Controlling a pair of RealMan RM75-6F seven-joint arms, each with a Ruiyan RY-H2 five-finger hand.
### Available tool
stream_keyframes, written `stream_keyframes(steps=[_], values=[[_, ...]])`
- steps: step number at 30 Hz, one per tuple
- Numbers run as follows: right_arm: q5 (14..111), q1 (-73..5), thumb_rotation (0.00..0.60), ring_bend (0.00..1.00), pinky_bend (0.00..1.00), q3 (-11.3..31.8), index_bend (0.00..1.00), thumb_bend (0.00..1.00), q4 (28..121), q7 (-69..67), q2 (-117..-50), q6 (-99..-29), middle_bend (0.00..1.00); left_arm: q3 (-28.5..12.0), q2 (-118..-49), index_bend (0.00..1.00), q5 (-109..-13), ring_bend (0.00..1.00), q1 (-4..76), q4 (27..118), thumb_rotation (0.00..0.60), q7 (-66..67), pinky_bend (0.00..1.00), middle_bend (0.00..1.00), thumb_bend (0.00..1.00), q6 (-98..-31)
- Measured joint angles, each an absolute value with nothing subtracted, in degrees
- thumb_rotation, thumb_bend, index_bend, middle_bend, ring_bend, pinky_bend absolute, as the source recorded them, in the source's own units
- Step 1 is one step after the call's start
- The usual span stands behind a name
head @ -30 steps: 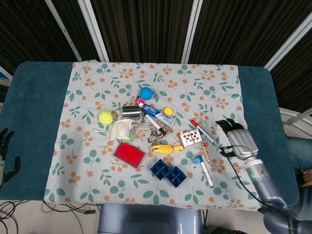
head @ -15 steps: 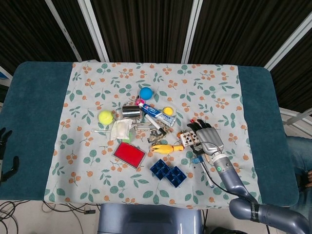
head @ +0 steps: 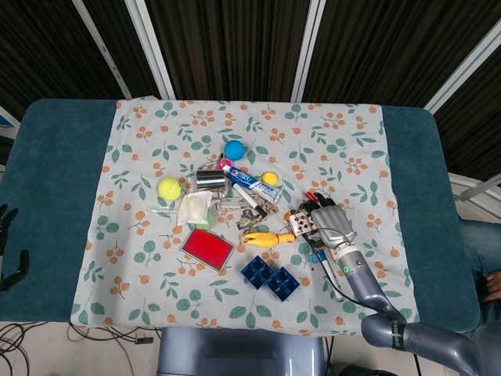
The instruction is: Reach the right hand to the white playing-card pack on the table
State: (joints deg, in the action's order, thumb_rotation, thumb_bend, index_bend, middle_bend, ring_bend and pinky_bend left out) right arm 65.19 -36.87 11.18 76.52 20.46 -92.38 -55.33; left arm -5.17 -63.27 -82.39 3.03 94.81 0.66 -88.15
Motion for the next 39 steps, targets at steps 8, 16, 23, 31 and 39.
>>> stream_keyframes(steps=[8, 16, 23, 31, 39], values=[[67.09, -37.73, 0.6, 0.1, 0.21, 10.19, 0.29, 0.23, 72.7, 20.0, -93.94, -55.38, 0.27, -5.25, -63.3, 0.0, -82.24, 0.06, 3.11, 94.79, 0.6, 0.77, 0.09, 0.0, 0.5, -88.03], [66.33, -39.04, 0.6, 0.1, 0.21, 10.46, 0.3, 0.25, 70.33, 19.61, -95.3, -53.45, 0.3, -5.63, -63.18, 0.0, -81.69, 0.06, 3.2, 95.1, 0.6, 0.97, 0.09, 0.0, 0.5, -88.02], [67.15, -39.49, 0.6, 0.17, 0.21, 11.0, 0.38, 0.34, 68.24, 16.76, -96.72, -53.79, 0.42, -5.69, -63.2, 0.0, -81.47, 0.06, 3.15, 94.96, 0.6, 0.95, 0.09, 0.0, 0.5, -88.03], [67.54, -39.05, 0.6, 0.19, 0.21, 11.66, 0.4, 0.4, 71.82, 14.03, -94.17, -54.2, 0.45, -5.58, -63.22, 0.0, -81.67, 0.06, 3.06, 94.79, 0.6, 0.67, 0.09, 0.0, 0.5, -88.15], [67.93, -38.03, 0.6, 0.19, 0.21, 13.96, 0.4, 0.38, 80.44, 9.96, -88.72, -56.1, 0.45, -5.44, -63.27, 0.0, -82.03, 0.06, 2.97, 94.93, 0.6, 0.59, 0.09, 0.0, 0.5, -88.37]])
